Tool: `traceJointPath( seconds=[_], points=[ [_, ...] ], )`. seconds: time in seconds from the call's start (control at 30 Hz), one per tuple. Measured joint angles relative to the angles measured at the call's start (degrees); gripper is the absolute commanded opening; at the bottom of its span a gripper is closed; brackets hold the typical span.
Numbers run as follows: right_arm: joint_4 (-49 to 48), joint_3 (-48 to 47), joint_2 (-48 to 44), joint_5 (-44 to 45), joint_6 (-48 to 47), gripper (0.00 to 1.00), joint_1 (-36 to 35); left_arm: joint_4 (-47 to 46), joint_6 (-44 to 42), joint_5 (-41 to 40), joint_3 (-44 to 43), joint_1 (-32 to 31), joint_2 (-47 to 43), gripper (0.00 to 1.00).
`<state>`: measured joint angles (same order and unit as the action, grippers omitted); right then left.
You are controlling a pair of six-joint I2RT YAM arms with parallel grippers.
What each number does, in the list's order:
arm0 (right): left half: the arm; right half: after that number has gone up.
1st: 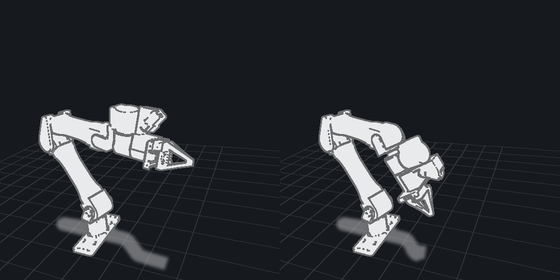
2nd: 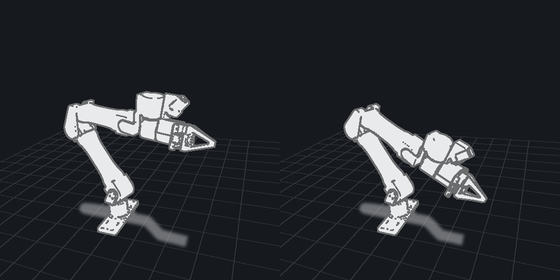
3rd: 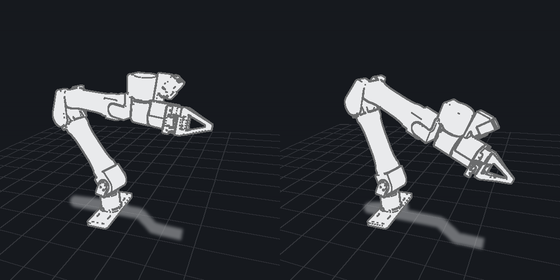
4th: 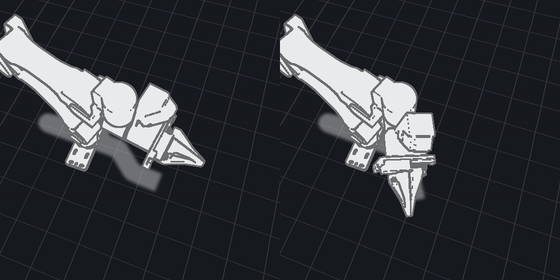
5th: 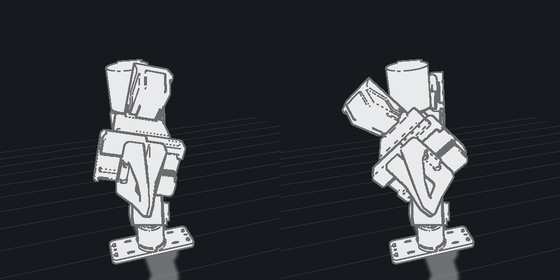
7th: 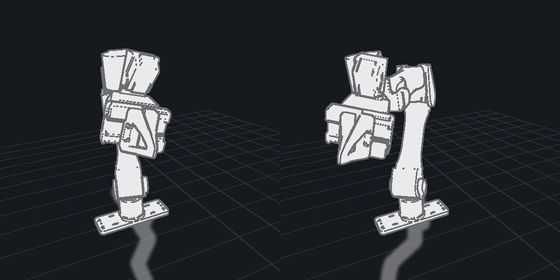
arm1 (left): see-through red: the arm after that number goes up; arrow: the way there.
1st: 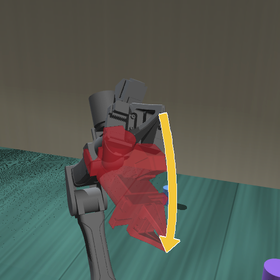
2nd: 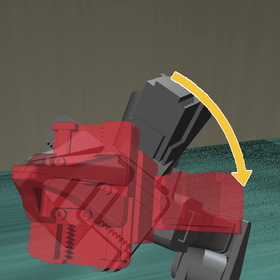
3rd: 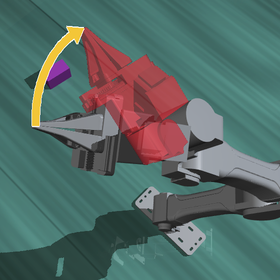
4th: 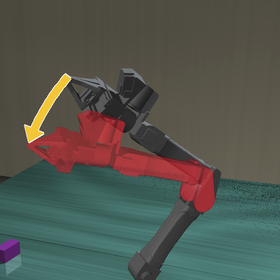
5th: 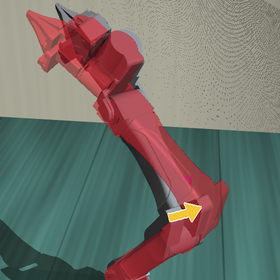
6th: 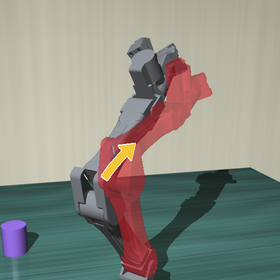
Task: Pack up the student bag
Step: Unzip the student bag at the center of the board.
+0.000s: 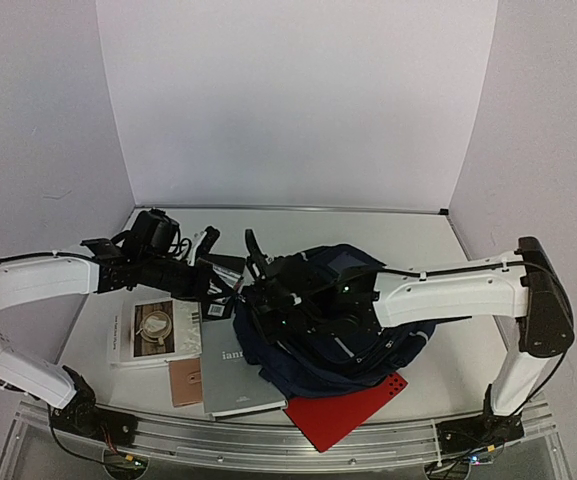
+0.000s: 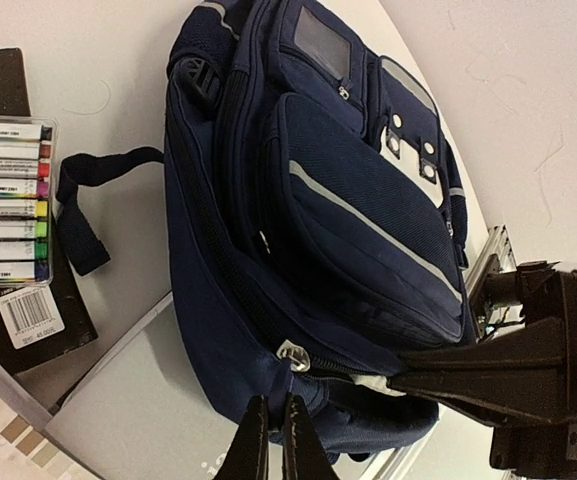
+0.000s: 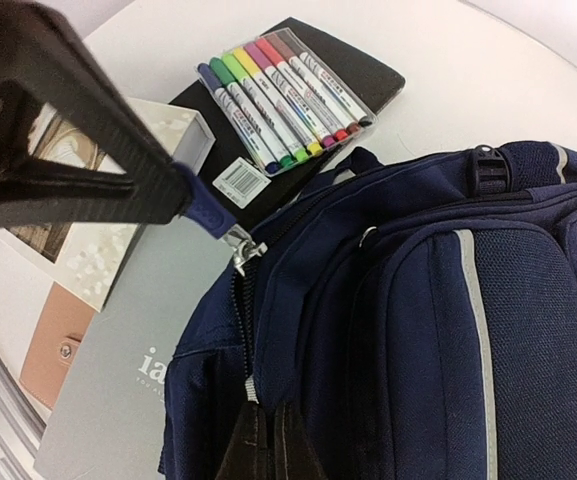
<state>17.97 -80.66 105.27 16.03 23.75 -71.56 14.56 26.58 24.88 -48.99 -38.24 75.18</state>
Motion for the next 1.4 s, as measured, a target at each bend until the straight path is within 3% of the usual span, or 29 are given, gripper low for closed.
traceJointPath(
  seconds=[0.37,0.73,1.17,1.4],
  points=[
    [-0.5,4.4,-5.6,10.8,2.1,0.0,-5.5,7.9,2.1,3.7,-10.1,-0.6,5.9,0.0],
    [0.8,5.9,-10.0,14.1,5.4,0.0,-6.7,7.8,4.4,4.9,-11.3,-1.5,5.3,0.0],
    [4.5,6.1,-10.4,20.0,12.8,0.0,-10.3,-0.8,-2.0,12.7,-3.4,-1.8,0.5,0.0],
    [6.5,2.2,-5.7,21.3,15.3,0.0,-9.6,-1.8,-2.7,8.4,-0.4,-4.1,-1.4,0.0]
  ],
)
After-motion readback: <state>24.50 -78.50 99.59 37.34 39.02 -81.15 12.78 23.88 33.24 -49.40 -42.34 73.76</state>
